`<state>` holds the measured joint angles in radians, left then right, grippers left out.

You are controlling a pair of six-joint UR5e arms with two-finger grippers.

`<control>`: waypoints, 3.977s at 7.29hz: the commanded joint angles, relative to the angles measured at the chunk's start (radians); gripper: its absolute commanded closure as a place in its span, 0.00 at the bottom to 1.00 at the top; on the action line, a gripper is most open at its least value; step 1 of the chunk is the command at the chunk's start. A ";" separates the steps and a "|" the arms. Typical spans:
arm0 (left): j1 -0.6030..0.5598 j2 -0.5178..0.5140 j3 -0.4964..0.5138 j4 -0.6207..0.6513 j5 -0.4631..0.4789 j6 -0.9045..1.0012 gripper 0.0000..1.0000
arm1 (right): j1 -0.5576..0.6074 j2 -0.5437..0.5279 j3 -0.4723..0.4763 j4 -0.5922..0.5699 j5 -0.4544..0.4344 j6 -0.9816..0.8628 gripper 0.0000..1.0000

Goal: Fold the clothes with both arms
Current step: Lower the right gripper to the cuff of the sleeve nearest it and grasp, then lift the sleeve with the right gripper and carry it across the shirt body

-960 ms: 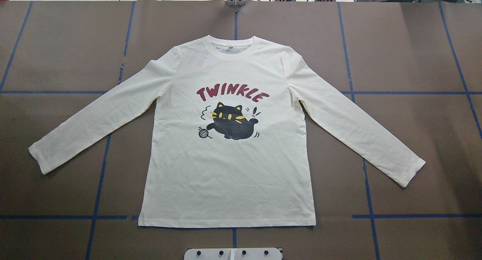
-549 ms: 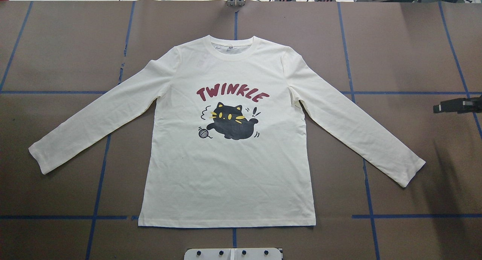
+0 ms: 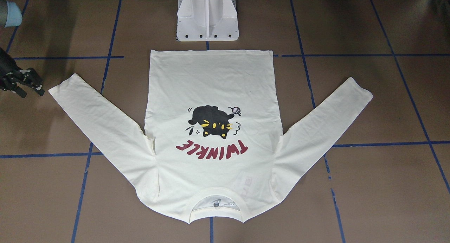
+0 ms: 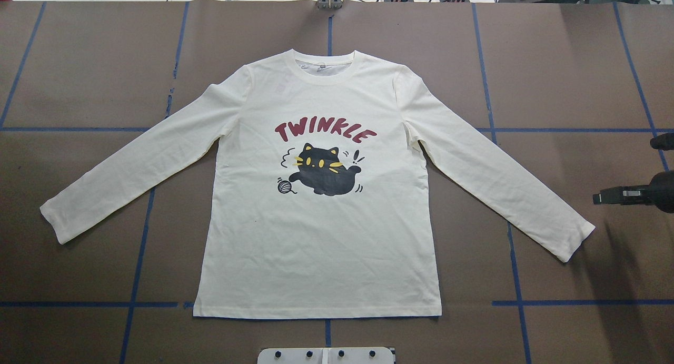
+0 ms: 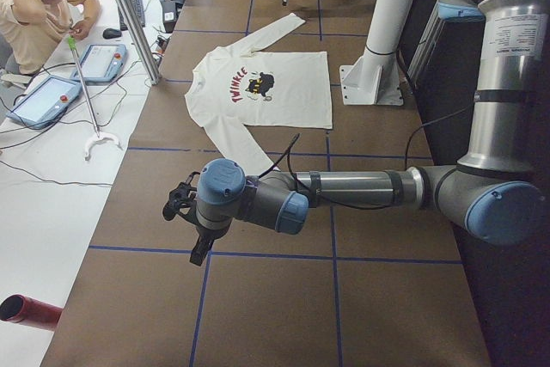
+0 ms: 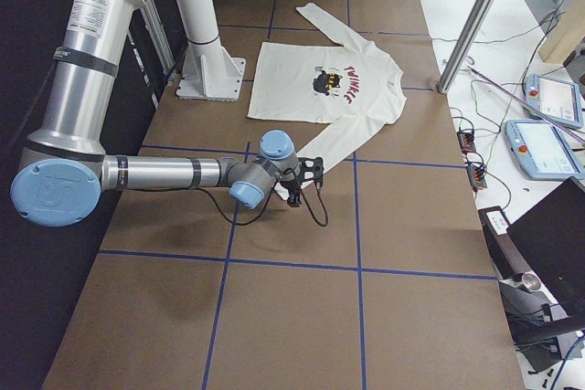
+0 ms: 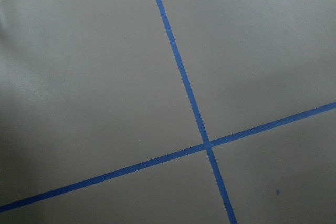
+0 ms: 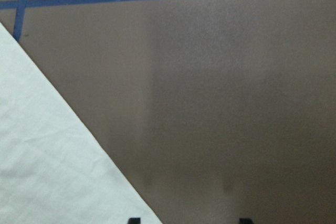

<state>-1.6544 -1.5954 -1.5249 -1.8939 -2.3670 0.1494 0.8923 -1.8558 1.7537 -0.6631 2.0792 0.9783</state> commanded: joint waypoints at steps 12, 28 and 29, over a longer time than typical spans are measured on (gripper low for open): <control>-0.001 0.002 0.000 -0.001 0.000 0.002 0.00 | -0.151 -0.002 -0.022 0.003 -0.088 0.144 1.00; -0.002 0.015 0.009 0.012 0.000 -0.004 0.00 | -0.206 1.556 -0.502 -0.971 -0.449 0.028 1.00; -0.002 0.029 0.006 0.012 -0.001 -0.004 0.00 | -0.278 1.563 -0.613 -0.807 -0.517 0.033 1.00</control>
<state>-1.6560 -1.5789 -1.5166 -1.8833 -2.3672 0.1460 0.7062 -0.3504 1.3014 -1.6287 1.6604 1.0109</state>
